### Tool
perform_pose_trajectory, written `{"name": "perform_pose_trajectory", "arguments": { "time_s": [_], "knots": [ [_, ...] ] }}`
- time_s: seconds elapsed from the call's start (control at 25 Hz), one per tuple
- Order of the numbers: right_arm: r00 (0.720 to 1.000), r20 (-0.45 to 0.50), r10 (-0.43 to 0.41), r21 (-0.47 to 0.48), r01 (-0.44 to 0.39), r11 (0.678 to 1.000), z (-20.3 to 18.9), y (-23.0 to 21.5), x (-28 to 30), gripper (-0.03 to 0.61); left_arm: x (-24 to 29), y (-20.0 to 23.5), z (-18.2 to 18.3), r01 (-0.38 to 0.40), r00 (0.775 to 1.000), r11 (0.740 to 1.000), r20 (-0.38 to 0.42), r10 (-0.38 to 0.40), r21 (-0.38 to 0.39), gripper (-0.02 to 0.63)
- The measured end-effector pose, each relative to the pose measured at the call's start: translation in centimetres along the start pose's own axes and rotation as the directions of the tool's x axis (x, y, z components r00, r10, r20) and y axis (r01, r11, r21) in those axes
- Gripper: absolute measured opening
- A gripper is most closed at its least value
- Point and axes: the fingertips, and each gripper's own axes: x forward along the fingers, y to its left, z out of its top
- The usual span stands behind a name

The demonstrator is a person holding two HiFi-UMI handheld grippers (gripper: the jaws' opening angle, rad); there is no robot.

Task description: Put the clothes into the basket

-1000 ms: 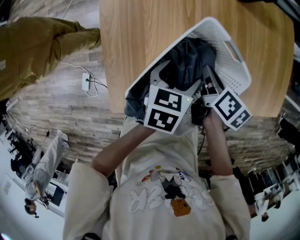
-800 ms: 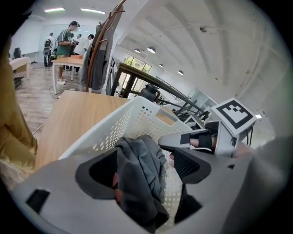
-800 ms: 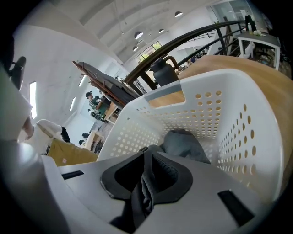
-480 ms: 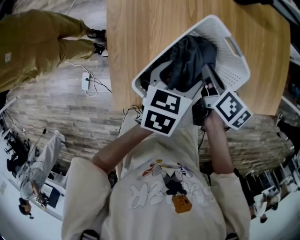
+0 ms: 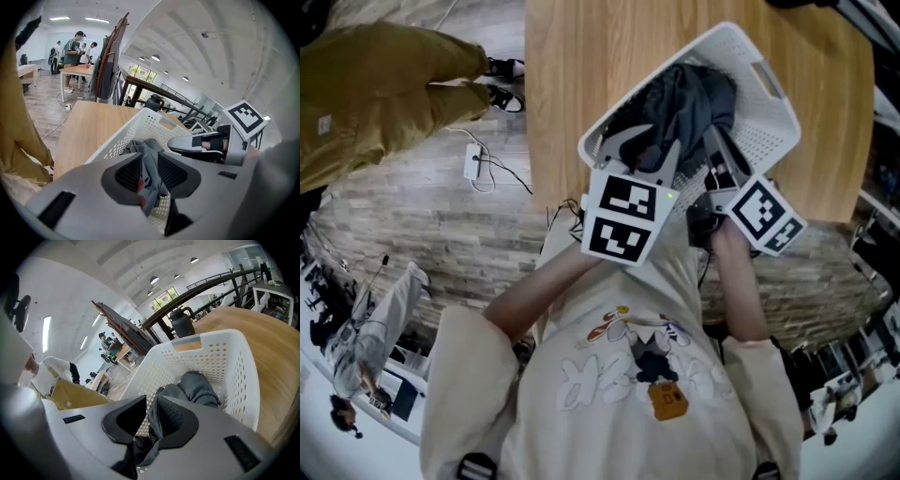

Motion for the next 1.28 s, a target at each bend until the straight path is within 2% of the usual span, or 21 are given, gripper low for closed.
{"name": "perform_pose_trajectory", "arguments": {
  "time_s": [0.2,0.36,0.48,0.76,1.08,1.28],
  "knots": [
    [1.0,0.013,-0.005,-0.025,0.005,1.0,-0.3,0.7,-0.6,0.064,-0.7,0.7,-0.5,-0.041,0.999,0.999,-0.008,0.041,0.002,0.002],
    [0.999,0.035,-0.002,-0.066,0.004,0.998,-0.7,1.4,-2.1,0.064,-1.8,-0.3,-1.1,-0.031,0.999,0.999,-0.006,0.031,0.023,0.002],
    [0.999,0.042,0.002,-0.045,0.0,0.999,-1.4,1.8,-2.4,0.063,-2.6,-0.5,-1.2,-0.022,1.0,0.999,0.009,0.021,0.032,0.002],
    [0.992,0.09,0.084,-0.099,-0.076,0.992,-2.0,2.8,-2.0,0.061,-2.9,0.0,-1.1,-0.011,1.0,0.999,0.026,0.01,0.033,0.002],
    [0.997,0.08,-0.002,-0.238,0.021,0.971,-4.3,1.6,-3.0,0.06,-2.7,0.7,-2.7,-0.027,0.999,0.996,0.019,0.025,0.088,0.002],
    [0.995,0.093,-0.024,-0.244,0.046,0.969,-4.8,1.2,-3.8,0.052,-2.5,0.7,-2.7,-0.015,1.0,0.993,0.027,0.012,0.117,0.002]
  ]
}}
